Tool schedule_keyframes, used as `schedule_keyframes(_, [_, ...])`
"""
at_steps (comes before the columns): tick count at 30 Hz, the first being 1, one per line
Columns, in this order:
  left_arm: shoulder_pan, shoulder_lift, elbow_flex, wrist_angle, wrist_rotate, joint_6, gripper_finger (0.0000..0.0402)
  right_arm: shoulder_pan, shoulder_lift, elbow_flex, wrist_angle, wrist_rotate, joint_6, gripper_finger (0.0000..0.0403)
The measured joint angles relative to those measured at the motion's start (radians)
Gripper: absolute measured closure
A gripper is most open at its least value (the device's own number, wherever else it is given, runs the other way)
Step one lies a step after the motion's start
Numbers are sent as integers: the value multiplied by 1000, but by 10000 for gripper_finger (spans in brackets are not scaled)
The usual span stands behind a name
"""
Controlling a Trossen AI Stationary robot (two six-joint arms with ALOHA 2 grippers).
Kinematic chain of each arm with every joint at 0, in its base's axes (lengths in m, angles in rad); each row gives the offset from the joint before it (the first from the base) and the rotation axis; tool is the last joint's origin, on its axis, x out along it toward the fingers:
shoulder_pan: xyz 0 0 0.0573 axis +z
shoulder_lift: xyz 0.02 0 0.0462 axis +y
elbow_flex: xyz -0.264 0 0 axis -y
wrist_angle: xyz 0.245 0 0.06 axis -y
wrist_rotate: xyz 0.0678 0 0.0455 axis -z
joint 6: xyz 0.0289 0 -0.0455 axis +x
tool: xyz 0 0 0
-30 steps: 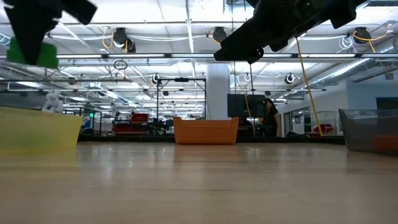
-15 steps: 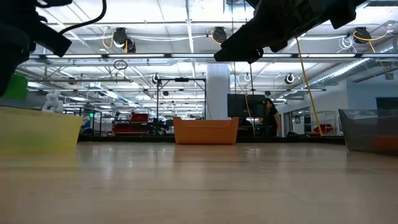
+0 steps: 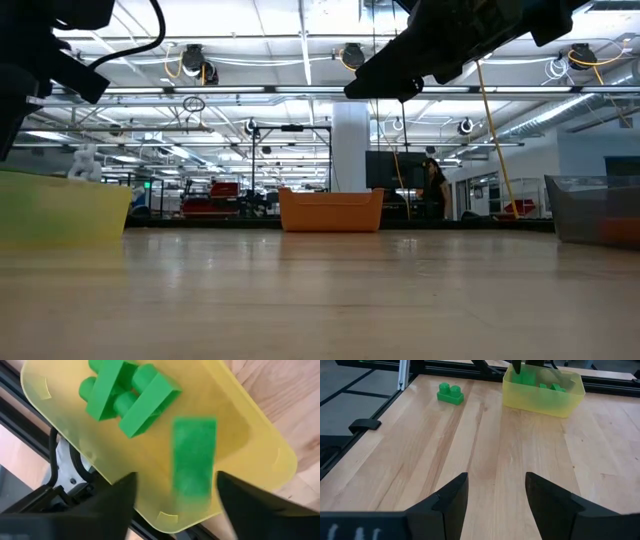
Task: Sort & place blocks by color
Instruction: Put the green game piece into the yellow bin
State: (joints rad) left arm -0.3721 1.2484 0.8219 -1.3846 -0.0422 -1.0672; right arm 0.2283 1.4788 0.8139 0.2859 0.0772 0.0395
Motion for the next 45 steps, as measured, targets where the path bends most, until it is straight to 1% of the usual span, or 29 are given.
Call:
schedule_keyframes(2, [0,0,0,0,1,-10,78,0,0,0,0,0,0,216])
schedule_keyframes(4, [0,0,0,-1,10,-17,38,0,0,0,0,0,0,216])
schedule_keyframes(6, [1,0,0,-1,15,-28,17,0,0,0,0,0,0,216])
schedule_keyframes(8, [1,0,0,-1,24,-39,11,0,0,0,0,0,0,216])
schedule_keyframes(11, [1,0,1,-1,86,-48,19,0,0,0,0,0,0,216])
schedule_keyframes(14, [1,0,23,-3,180,-66,43,0,0,0,0,0,-2,216])
schedule_keyframes(16, [-3,0,53,1,211,-68,60,0,0,0,0,0,-8,216])
schedule_keyframes(20, [-21,0,142,8,213,-57,94,0,0,0,0,0,-10,216])
schedule_keyframes(22, [-38,0,187,38,188,-60,107,0,0,0,0,0,-10,216])
schedule_keyframes(24, [-64,0,215,102,163,-84,116,0,0,0,0,0,-10,216])
schedule_keyframes(27, [-120,11,214,216,155,-164,130,0,0,0,0,0,-10,216])
schedule_keyframes(30, [-181,61,204,268,196,-240,147,2,0,0,0,0,-7,216])
schedule_keyframes(33, [-239,117,204,290,266,-312,162,2,0,0,0,0,-4,216])
schedule_keyframes(36, [-292,156,203,333,314,-391,168,2,0,0,0,0,-3,216])
schedule_keyframes(38, [-319,169,203,385,315,-441,168,2,0,0,0,0,-3,216])
schedule_keyframes(42, [-347,190,203,412,294,-543,162,2,0,0,11,0,-3,216])
schedule_keyframes(45, [-359,222,203,381,249,-596,157,2,0,0,31,0,1,216])
